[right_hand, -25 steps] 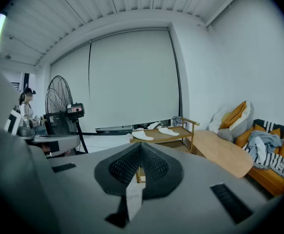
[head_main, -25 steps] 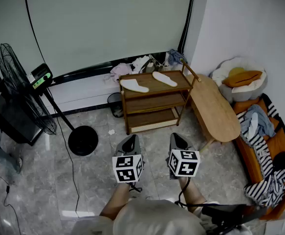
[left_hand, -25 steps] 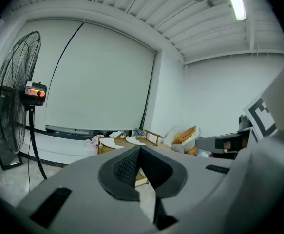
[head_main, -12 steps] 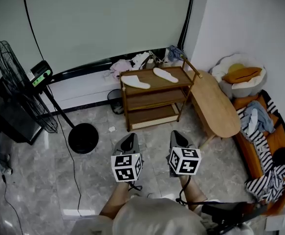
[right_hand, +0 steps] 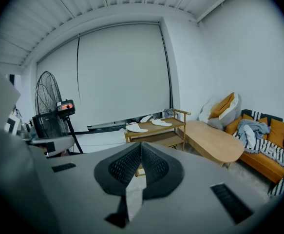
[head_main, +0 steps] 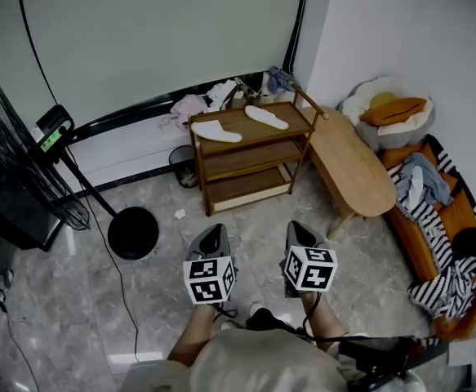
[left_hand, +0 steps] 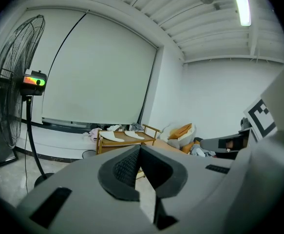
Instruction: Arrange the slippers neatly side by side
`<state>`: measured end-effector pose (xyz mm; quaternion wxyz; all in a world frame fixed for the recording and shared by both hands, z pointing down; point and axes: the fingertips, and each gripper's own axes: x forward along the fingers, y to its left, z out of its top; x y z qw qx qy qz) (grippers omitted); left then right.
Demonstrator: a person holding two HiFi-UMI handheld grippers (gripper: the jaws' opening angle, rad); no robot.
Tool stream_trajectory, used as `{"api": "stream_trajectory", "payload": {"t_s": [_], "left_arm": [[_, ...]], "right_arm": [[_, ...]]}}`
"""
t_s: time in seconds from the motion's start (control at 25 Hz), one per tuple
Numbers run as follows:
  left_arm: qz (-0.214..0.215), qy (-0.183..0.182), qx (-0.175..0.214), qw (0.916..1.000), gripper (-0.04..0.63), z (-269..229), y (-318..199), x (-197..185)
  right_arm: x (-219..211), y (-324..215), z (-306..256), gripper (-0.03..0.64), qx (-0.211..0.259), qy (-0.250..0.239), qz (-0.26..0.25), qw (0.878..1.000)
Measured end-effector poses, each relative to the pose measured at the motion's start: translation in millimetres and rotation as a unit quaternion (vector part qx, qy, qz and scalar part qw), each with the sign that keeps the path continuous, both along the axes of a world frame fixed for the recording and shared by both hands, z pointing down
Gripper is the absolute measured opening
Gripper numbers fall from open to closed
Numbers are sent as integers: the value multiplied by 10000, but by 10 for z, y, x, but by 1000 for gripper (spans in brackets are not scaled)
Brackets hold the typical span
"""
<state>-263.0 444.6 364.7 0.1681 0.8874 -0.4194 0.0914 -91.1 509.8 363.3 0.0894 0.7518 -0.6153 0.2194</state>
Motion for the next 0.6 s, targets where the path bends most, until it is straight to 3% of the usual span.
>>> {"api": "stream_trajectory", "payload": {"t_s": [0.6], "left_arm": [[99, -213, 120, 9997, 3, 15, -659, 325]], "right_arm": [[343, -703, 25, 34, 93, -42, 98, 9999]]}}
